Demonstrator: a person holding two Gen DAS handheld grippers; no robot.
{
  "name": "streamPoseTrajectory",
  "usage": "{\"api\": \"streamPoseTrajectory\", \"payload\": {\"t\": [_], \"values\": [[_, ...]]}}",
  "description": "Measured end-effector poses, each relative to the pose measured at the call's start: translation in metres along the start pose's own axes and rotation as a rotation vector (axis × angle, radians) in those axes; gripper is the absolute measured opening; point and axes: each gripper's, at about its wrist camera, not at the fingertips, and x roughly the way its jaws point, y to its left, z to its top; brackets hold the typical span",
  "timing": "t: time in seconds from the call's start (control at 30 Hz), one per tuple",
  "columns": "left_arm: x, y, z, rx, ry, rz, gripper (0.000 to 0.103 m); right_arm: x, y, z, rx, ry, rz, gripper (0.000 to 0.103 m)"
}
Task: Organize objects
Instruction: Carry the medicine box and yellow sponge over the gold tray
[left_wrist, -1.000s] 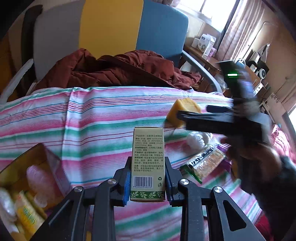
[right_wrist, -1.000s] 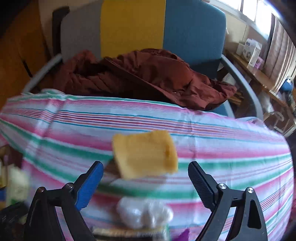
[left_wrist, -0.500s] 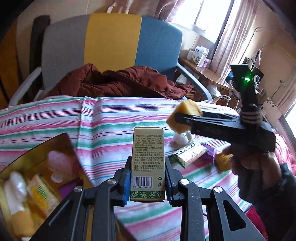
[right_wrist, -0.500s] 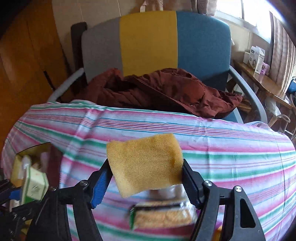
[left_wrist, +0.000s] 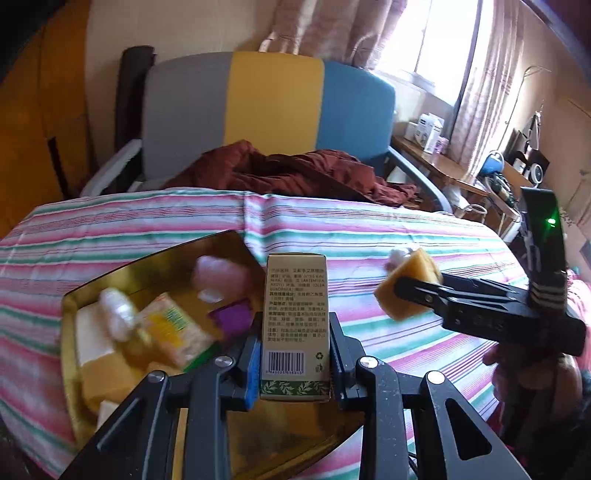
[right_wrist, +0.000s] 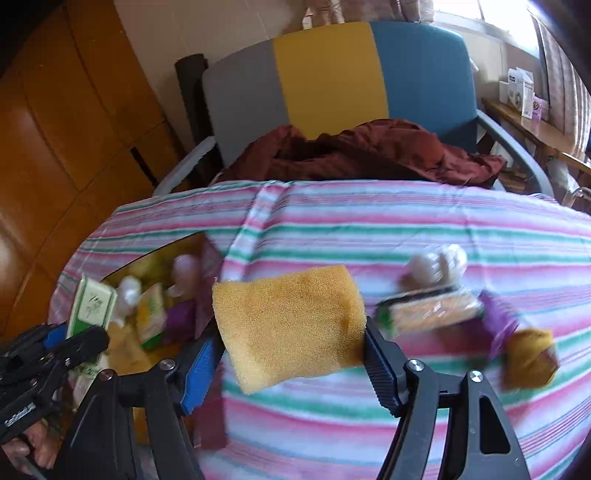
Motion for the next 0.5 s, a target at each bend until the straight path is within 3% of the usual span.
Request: {"api": "streamPoseTrajectory", "payload": {"t": [0.23,0.5], "values": [[-0.017,0.042,-0.025,-0.058,-0.015,0.039,0.031,-0.001,0.051,-0.026,-0.053,0.009,0.065,0.072],[-0.046,0.114,-0.053,-0.22,-0.048,0.07,0.03,0.003,0.104,-0.054,-0.15,0.047,0.144,0.072]]}}
